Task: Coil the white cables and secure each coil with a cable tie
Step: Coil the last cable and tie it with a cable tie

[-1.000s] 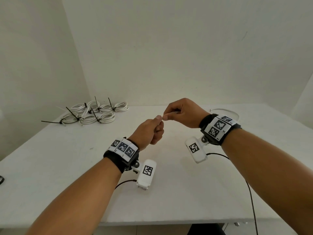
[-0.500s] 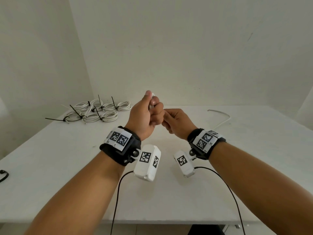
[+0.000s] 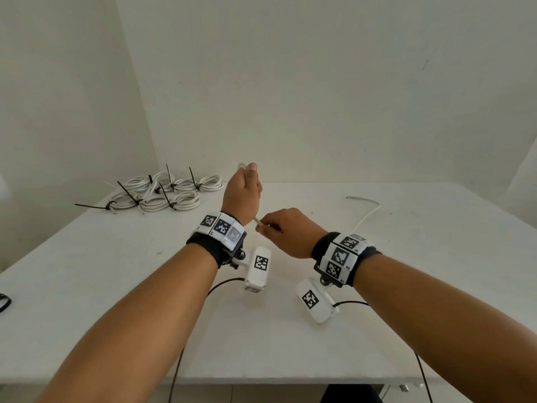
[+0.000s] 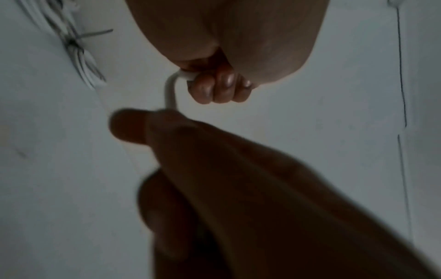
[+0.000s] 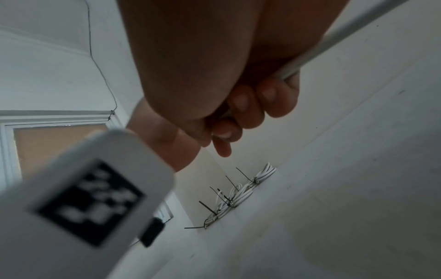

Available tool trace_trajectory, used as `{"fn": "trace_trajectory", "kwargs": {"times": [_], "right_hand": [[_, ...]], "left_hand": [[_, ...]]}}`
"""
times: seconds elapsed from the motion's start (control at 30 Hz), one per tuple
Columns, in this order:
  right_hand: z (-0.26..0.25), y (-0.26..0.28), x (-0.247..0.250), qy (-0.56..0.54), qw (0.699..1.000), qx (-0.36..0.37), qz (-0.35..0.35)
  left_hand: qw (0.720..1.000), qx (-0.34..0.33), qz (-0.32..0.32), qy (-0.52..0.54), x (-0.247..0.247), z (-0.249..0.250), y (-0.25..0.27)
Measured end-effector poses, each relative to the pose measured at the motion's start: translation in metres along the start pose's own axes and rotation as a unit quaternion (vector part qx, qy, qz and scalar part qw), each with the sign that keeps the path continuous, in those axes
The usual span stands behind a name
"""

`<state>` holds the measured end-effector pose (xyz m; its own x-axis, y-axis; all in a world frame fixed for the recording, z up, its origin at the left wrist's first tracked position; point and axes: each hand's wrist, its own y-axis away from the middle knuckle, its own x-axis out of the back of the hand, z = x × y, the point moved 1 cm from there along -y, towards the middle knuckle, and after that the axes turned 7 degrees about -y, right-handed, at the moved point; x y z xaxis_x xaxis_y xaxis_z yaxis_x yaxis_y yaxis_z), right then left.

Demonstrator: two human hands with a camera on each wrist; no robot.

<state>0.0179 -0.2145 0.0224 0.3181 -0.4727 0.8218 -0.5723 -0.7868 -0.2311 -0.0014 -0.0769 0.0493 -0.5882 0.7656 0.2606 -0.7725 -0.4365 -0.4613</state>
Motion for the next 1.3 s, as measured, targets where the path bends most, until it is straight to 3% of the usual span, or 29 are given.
{"fn": "trace_trajectory", "kwargs": {"times": [0.13, 0.2, 0.33, 0.53, 0.7, 0.83, 1.0, 1.1, 1.3], "right_hand": [[-0.003, 0.002, 0.002, 0.016, 1.000, 0.026, 0.001], [-0.006, 0.002, 0.005, 0.034, 0.999, 0.038, -0.012], [-0.010, 0.005, 0.015, 0.073, 0.995, 0.061, -0.029], [-0.003, 0.000, 0.037, 0.006, 0.996, 0.079, 0.029], [0.005, -0.003, 0.044, -0.038, 0.993, 0.082, 0.076], [0.013, -0.005, 0.050, -0.112, 0.982, 0.093, 0.120], [0.016, -0.011, 0.054, -0.159, 0.975, 0.103, 0.116], [0.014, -0.014, 0.058, -0.179, 0.971, 0.110, 0.118], [0.017, -0.022, 0.048, -0.217, 0.957, 0.105, 0.164]], "left_hand": [[0.975, -0.034, -0.072, -0.209, -0.001, -0.008, 0.003], [0.957, -0.034, -0.119, -0.262, 0.000, -0.014, 0.007], [0.949, 0.029, -0.210, -0.234, 0.001, -0.017, 0.010], [0.919, -0.004, -0.312, -0.240, 0.007, -0.012, 0.019], [0.939, 0.029, -0.311, -0.143, 0.009, -0.010, 0.030], [0.952, 0.111, -0.285, 0.012, 0.009, -0.016, 0.041], [0.924, 0.173, -0.306, 0.150, 0.011, -0.010, 0.041], [0.911, 0.137, -0.336, 0.194, 0.018, -0.003, 0.043], [0.871, 0.115, -0.328, 0.347, 0.022, 0.014, 0.043]]}}
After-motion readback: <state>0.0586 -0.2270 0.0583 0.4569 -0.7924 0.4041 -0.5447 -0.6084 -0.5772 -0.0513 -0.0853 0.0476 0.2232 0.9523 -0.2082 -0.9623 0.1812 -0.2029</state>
